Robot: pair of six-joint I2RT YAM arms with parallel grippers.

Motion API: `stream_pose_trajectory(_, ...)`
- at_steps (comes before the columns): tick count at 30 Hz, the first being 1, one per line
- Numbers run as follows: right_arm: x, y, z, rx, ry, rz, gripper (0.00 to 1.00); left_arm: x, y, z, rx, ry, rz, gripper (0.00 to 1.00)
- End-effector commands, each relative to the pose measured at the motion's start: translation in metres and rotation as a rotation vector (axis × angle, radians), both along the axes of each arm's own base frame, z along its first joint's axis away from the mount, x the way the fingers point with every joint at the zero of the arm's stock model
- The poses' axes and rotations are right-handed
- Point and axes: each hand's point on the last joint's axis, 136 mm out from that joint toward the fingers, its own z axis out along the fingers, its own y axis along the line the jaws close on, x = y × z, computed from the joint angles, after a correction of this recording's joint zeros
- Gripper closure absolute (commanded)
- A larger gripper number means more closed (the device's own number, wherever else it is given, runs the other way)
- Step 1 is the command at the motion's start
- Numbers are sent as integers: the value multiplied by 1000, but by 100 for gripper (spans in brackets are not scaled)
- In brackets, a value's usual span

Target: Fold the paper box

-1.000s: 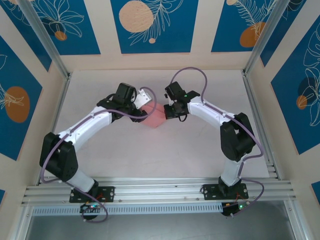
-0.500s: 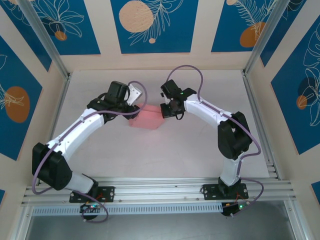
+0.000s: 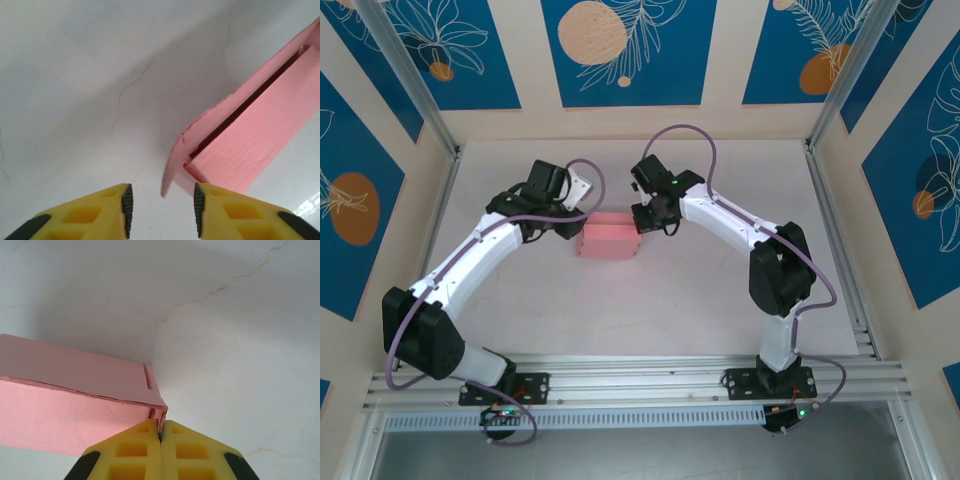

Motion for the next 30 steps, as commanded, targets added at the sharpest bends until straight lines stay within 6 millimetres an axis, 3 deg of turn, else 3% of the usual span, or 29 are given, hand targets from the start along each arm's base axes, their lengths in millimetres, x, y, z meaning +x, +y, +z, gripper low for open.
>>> stream_pose_trajectory(1,-2,3,2,-29,6,18,97,-3,7,-5,-9,62,8,65)
stream_pose_trajectory(6,-1,10,3,-33,5,32,97,1,13,-26,-7,121,33,66)
stream_pose_trajectory(11,-1,13,3,-38,8,39,97,13,16,-31,-7,89,55,65)
stream_pose_trajectory(13,-1,14,4,-38,6,43,97,20,20,-28,7,59,78,60)
stream_pose_trajectory(16,-1,15,5,-41,6,49,97,30,23,-18,7,-2,96,44)
stream_pose_trajectory(22,0,18,2,-52,14,59,97,49,16,-22,-9,-25,-22,45)
stream_pose_trajectory(30,0,18,-5,-68,25,62,97,68,27,-37,-45,54,-106,45)
